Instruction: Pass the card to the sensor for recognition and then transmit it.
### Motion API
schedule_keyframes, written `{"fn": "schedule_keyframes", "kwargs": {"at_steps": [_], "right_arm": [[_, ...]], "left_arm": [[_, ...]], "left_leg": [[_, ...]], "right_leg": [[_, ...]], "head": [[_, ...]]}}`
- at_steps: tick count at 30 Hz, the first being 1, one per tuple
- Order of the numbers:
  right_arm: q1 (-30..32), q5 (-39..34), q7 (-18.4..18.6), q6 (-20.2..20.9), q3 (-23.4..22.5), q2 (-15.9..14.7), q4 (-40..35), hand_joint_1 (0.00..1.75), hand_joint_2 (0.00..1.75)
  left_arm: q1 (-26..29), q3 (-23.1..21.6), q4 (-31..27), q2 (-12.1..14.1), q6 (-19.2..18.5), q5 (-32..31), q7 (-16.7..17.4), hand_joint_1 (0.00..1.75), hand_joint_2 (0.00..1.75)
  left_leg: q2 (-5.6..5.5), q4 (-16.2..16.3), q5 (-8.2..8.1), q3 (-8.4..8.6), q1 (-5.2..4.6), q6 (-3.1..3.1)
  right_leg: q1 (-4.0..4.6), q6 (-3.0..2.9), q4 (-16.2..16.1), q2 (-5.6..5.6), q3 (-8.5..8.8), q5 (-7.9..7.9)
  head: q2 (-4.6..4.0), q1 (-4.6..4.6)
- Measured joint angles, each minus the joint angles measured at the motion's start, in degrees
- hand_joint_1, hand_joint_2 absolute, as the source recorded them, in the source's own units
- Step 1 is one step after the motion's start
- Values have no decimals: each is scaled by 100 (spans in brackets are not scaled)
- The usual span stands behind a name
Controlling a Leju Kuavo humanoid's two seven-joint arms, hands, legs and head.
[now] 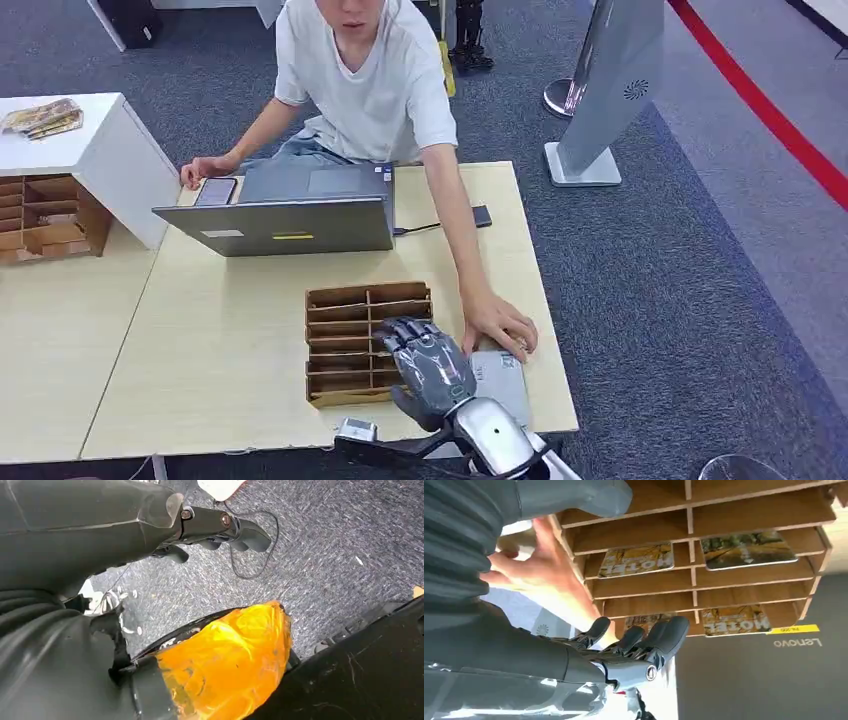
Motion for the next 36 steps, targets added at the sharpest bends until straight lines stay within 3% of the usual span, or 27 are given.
{"fn": "schedule_keyframes", "kwargs": {"at_steps": [36], "right_arm": [[-227, -44, 112, -13, 87, 205, 629, 61, 175]], "left_arm": [[-22, -136, 0, 0, -63, -203, 42, 0, 0]], "left_leg": [[0, 0, 0, 0, 0, 0]], "right_leg": [[0, 0, 0, 0, 0, 0]], "head": [[0, -2]]}}
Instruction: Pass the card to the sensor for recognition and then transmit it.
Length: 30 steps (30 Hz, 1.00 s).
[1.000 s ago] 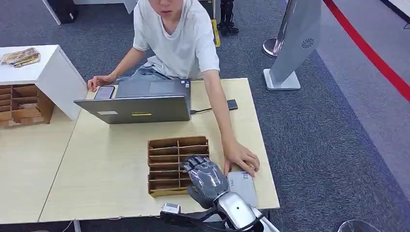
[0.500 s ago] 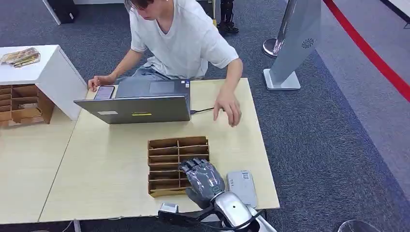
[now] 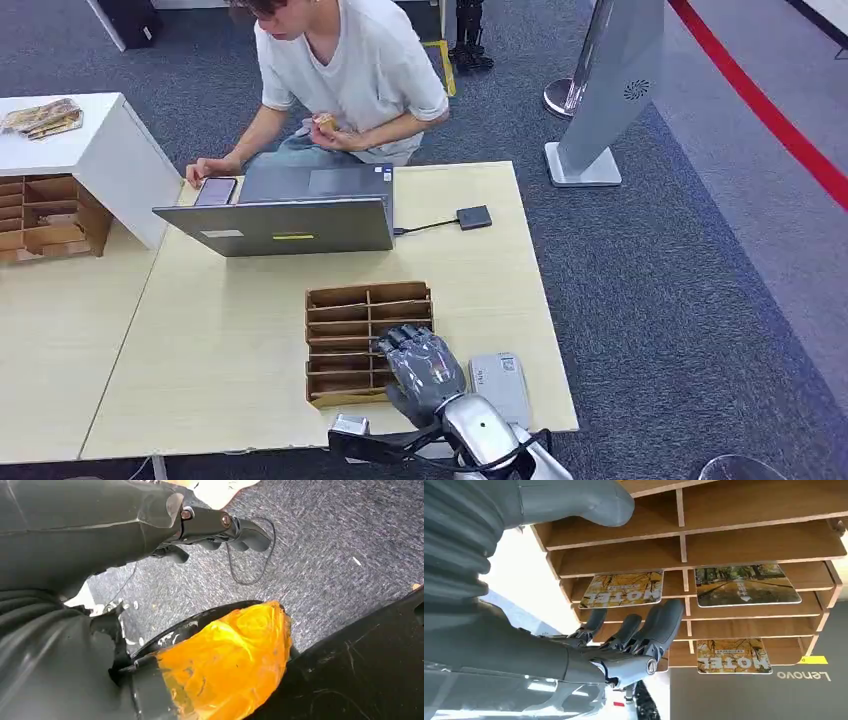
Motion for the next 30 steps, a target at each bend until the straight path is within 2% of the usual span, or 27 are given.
{"fn": "schedule_keyframes", "kwargs": {"at_steps": [12, 21, 22, 24, 25, 27, 28, 30], "right_arm": [[-59, 103, 37, 7, 0, 0, 15, 59, 175], [-100, 181, 109, 13, -2, 0, 28, 66, 175], [-106, 181, 109, 13, -2, 0, 28, 82, 175], [-116, 181, 111, 13, -4, 0, 28, 94, 175], [-119, 184, 111, 13, -4, 0, 28, 87, 175], [-124, 188, 111, 13, -7, 2, 28, 87, 175], [-125, 192, 111, 13, -9, 2, 28, 79, 175], [-131, 197, 111, 15, -9, 2, 28, 77, 175]], "left_arm": [[-1, 0, 0, 0, -11, -76, 24, 0, 0], [-1, 0, 0, 0, -17, -111, 35, 0, 0], [-1, 0, 0, 0, -17, -111, 37, 0, 0], [-1, 0, 0, 0, -20, -111, 37, 0, 0], [-1, 0, 0, 0, -20, -114, 37, 0, 0], [-1, 0, 0, 0, -17, -118, 37, 0, 0], [-1, 0, 0, 0, -17, -120, 37, 0, 0], [-1, 0, 0, 0, -17, -120, 39, 0, 0]], "left_leg": [[0, 0, 0, 0, 0, 0], [0, 0, 0, 0, 0, 0], [0, 0, 0, 0, 0, 0], [0, 0, 0, 0, 0, 0], [0, 0, 0, 0, 0, 0], [0, 0, 0, 0, 0, 0], [0, 0, 0, 0, 0, 0], [0, 0, 0, 0, 0, 0]], "right_leg": [[0, 0, 0, 0, 0, 0], [0, 0, 0, 0, 0, 0], [0, 0, 0, 0, 0, 0], [0, 0, 0, 0, 0, 0], [0, 0, 0, 0, 0, 0], [0, 0, 0, 0, 0, 0], [0, 0, 0, 0, 0, 0], [0, 0, 0, 0, 0, 0]], "head": [[0, 2], [0, 0], [0, 0], [0, 0], [0, 0], [0, 0], [0, 0], [0, 0]]}}
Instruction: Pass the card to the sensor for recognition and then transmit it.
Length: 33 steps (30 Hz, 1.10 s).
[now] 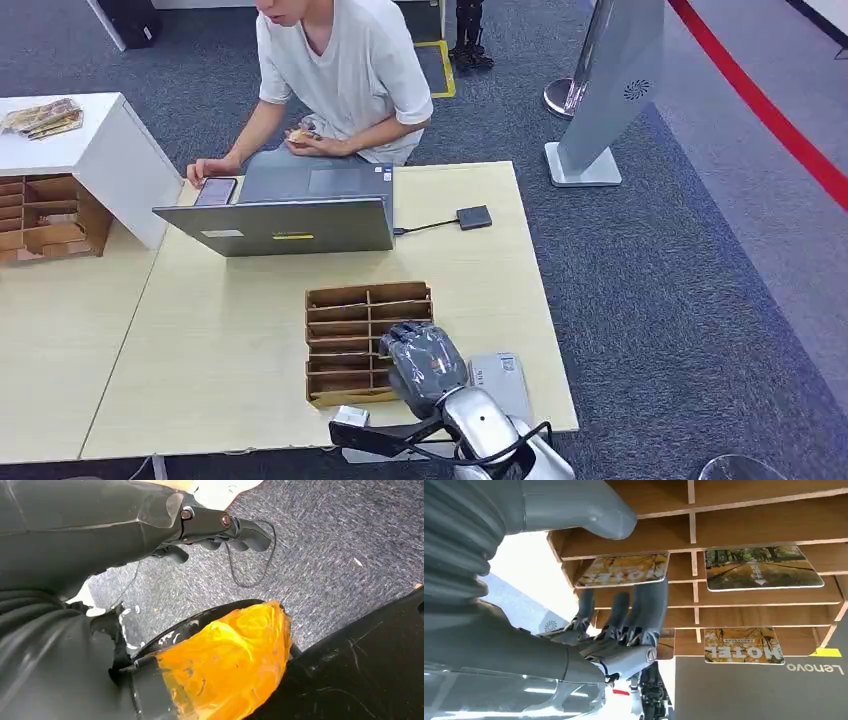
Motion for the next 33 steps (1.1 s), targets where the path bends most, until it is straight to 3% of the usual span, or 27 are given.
{"fn": "schedule_keyframes", "kwargs": {"at_steps": [33], "right_arm": [[-80, 68, 13, 33, -15, 13, 46, 80, 175]], "left_arm": [[0, 0, 0, -2, -2, -94, 2, 0, 0]], "left_leg": [[0, 0, 0, 0, 0, 0]], "right_leg": [[0, 0, 0, 0, 0, 0]], "head": [[0, 0]]}}
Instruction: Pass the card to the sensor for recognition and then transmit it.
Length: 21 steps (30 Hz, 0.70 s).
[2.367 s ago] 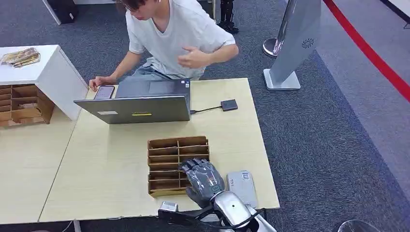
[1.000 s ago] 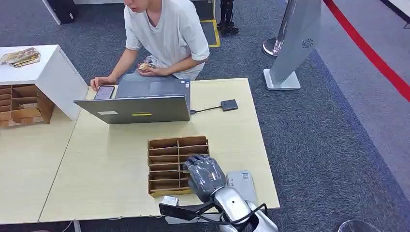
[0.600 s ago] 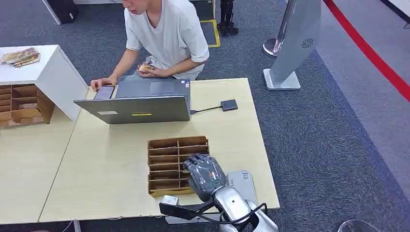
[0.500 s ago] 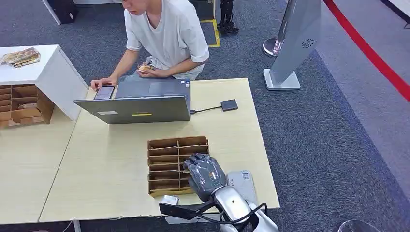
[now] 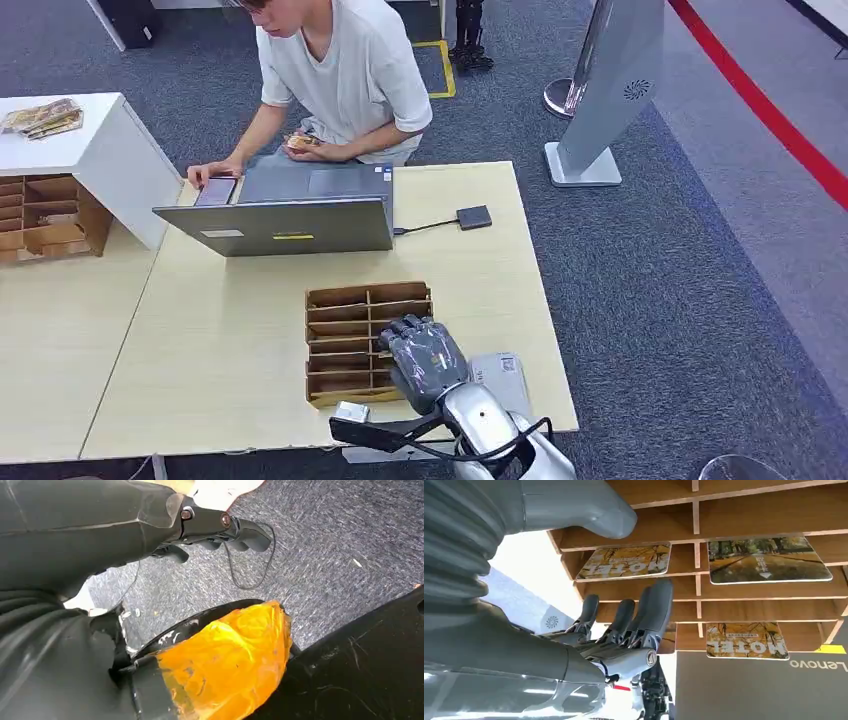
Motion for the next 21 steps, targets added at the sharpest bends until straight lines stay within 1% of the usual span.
{"fn": "schedule_keyframes", "kwargs": {"at_steps": [4, 5, 6, 8, 12, 14, 19, 21], "right_arm": [[-16, 0, 4, 28, -15, 13, 42, 80, 175], [-17, 0, 4, 35, -24, 20, 55, 84, 175], [-20, 0, 4, 42, -26, 31, 63, 84, 175], [-36, 0, 4, 46, -31, 37, 90, 93, 175], [-44, 2, 4, 52, -39, 46, 122, 79, 175], [-46, 2, 4, 52, -42, 48, 133, 75, 175], [-66, 2, 9, 59, -46, 50, 153, 80, 175], [-71, 2, 20, 59, -55, 54, 153, 87, 175]], "left_arm": [[0, 0, 0, 0, -7, -7, 0, 0, 0], [0, 2, 0, -2, -9, -9, 0, 0, 0], [0, 2, 0, -2, -15, -9, 0, 0, 0], [0, 0, 0, -2, -17, -9, 0, 0, 0], [0, 0, 0, -2, -17, -17, 0, 0, 0], [0, 0, 0, -2, -17, -17, 0, 0, 0], [0, 0, 0, -2, -17, -31, 0, 0, 0], [0, 2, 0, -2, -18, -39, 0, 0, 0]], "left_leg": [[0, 0, 0, 0, 0, 0], [0, 0, 0, 0, 0, 0], [0, 0, 0, 0, 0, 0], [0, 0, 0, 0, 0, 0], [0, 0, 0, 0, 0, 0], [0, 0, 0, 0, 0, 0], [0, 0, 0, 0, 0, 0], [0, 0, 0, 0, 0, 0]], "right_leg": [[0, 0, 0, 0, 0, 0], [0, 0, 0, 0, 0, 0], [0, 0, 0, 0, 0, 0], [0, 0, 0, 0, 0, 0], [0, 0, 0, 0, 0, 0], [0, 0, 0, 0, 0, 0], [0, 0, 0, 0, 0, 0], [0, 0, 0, 0, 0, 0]], "head": [[0, 0], [0, 2], [0, 0], [0, 0], [0, 0], [0, 0], [0, 0], [0, 0]]}}
